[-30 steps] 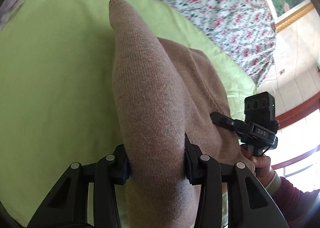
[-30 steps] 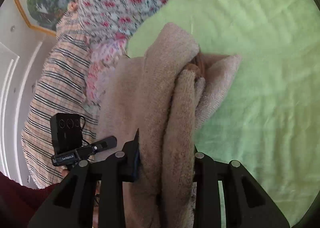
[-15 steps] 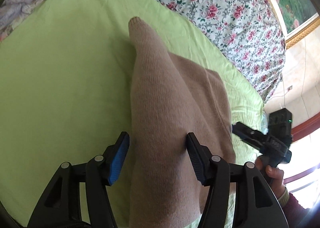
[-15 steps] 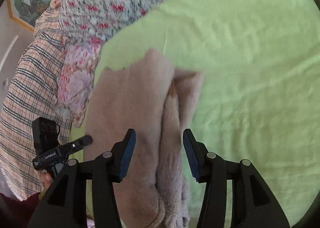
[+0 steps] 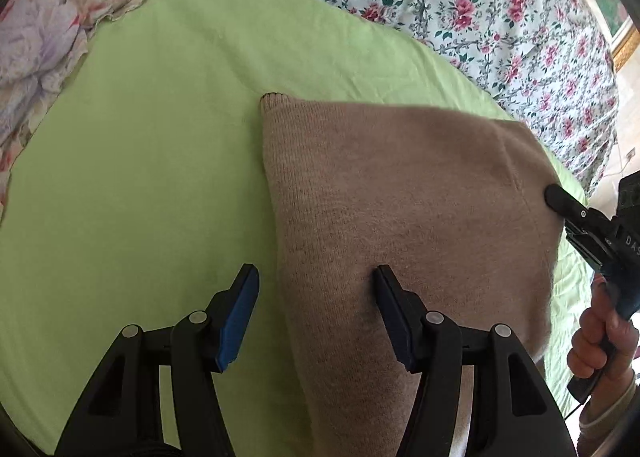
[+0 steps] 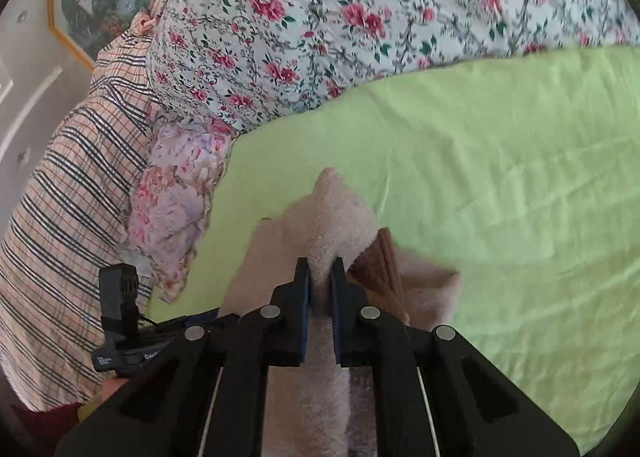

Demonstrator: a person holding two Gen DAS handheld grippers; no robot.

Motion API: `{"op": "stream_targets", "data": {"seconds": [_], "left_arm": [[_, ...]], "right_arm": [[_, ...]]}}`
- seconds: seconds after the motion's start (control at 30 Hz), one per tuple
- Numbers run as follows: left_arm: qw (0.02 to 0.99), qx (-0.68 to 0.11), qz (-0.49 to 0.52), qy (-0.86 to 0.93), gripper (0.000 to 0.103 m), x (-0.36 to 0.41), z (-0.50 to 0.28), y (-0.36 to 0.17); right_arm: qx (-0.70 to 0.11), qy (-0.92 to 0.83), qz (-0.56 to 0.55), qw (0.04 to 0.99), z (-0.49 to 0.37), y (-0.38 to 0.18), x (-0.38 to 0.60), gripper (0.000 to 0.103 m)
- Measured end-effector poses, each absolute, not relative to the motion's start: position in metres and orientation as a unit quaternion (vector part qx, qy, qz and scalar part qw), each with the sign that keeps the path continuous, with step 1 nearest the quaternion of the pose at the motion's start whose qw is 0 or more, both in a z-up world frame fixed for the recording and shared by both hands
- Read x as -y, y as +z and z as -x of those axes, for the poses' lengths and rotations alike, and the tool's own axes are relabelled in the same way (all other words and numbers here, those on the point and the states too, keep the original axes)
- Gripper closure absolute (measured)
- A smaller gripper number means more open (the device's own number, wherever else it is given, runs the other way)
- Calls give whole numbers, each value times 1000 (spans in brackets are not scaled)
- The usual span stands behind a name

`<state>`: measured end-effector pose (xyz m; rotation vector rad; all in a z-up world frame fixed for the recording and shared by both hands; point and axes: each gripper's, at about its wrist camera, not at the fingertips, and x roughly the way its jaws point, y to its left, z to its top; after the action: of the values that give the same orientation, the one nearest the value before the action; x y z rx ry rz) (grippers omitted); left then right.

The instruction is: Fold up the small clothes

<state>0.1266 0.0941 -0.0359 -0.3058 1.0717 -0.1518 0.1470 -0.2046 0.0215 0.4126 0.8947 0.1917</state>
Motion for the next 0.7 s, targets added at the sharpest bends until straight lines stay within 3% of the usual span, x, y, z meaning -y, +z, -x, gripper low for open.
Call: {"op": "stream_targets", "data": {"seconds": [0.13, 0.37, 0.57, 0.7], "left_arm": [[847, -513, 117, -70, 42, -83, -127, -37], [857, -501, 81, -88, 44, -73, -81, -9], [854, -502, 62, -123, 44, -79, 0, -2], [848, -504, 70, -146, 44, -84, 48, -14]], "right_arm": [[-479, 39, -223, 848, -146, -21, 227, 93], [-462, 35, -237, 854, -136, -11, 228, 93], [-454, 62, -268, 848, -105, 9, 229, 88], [-465, 77, -291, 832, -64, 3, 224, 77]]}}
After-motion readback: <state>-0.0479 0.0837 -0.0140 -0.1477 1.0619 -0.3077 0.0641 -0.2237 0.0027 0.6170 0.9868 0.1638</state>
